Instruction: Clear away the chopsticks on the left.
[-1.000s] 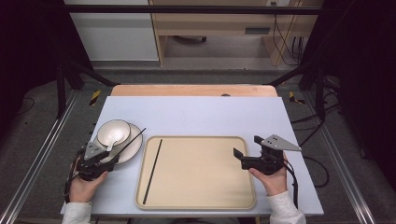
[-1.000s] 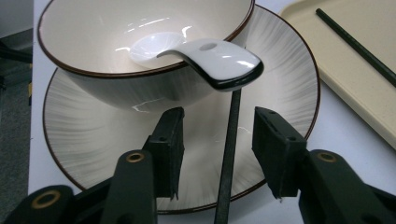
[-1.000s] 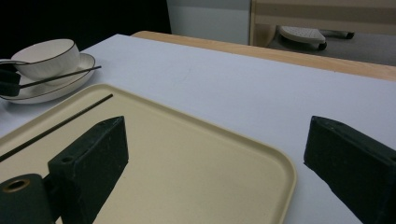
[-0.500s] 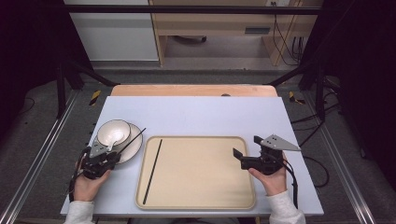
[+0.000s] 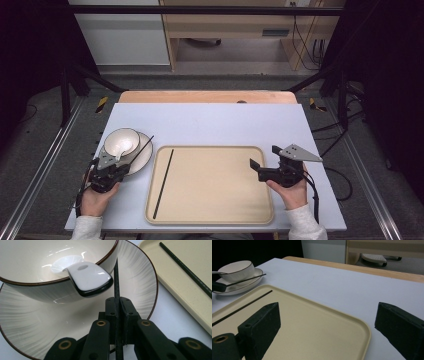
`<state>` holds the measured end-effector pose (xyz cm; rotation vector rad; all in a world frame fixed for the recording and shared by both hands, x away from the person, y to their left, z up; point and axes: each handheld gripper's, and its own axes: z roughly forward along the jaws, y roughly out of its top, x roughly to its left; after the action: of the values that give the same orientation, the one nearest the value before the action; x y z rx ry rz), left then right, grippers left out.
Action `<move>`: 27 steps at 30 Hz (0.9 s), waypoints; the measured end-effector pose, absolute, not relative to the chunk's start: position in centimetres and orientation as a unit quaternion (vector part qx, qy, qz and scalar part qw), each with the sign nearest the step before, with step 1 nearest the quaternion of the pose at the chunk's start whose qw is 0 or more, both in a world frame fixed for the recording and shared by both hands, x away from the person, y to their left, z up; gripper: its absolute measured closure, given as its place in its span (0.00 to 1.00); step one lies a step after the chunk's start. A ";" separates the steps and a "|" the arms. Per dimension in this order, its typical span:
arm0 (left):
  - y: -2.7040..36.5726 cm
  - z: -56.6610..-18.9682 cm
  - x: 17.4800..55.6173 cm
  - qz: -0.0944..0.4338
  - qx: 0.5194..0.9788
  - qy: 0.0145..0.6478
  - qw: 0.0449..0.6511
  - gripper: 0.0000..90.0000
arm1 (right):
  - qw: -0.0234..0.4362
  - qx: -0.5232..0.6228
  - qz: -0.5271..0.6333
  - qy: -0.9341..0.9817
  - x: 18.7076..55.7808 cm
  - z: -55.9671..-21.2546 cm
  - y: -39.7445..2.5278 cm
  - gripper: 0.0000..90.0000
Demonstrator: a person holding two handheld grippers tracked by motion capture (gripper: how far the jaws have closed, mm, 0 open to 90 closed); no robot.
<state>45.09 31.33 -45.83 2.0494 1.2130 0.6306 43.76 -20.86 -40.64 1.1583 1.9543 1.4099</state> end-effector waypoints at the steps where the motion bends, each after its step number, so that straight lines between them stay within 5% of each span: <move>1: 31.3 -45.7 45.0 0.244 0.782 0.465 0.336 0.95 | 0.231 0.422 0.514 0.710 43.8 -40.6 -20.8 0.07; 27: 26.1 -42.8 41.1 0.282 0.752 0.448 0.393 0.95 | 0.237 0.424 0.516 0.706 43.6 -40.4 -21.3 0.07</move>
<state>41.07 26.10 -42.76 1.9099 1.1360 0.7152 43.60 -21.30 -40.40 1.1613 1.9348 1.4150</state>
